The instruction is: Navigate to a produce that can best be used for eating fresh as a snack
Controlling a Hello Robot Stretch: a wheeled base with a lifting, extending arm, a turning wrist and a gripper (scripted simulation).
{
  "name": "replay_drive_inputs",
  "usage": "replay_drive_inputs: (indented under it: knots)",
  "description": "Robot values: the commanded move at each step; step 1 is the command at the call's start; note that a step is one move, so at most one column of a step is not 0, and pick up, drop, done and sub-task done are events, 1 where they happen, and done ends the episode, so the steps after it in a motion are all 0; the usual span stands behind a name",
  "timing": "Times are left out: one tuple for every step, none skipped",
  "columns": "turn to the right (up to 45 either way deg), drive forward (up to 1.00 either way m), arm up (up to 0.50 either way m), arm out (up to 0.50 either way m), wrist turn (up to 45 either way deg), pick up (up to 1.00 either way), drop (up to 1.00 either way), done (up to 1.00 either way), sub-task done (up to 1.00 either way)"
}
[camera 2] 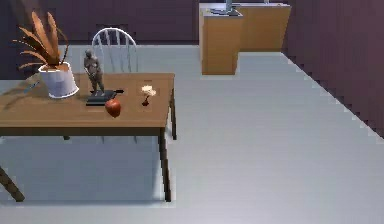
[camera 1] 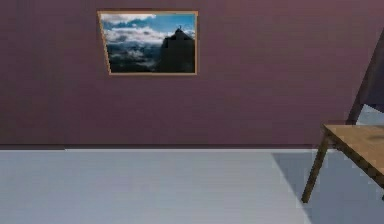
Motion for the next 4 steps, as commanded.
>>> replay_drive_inputs:
  knots:
    - [15.0, 0.0, 0.0, 0.0, 0.0, 0.0, 0.0, 0.0, 0.0]
    - [0.0, 1.0, 0.0, 0.0, 0.0, 0.0, 0.0, 0.0, 0.0]
    - [12.0, 0.0, 0.0, 0.0, 0.0, 0.0, 0.0, 0.0, 0.0]
    - [0.0, 0.2, 0.0, 0.0, 0.0, 0.0, 0.0, 0.0, 0.0]
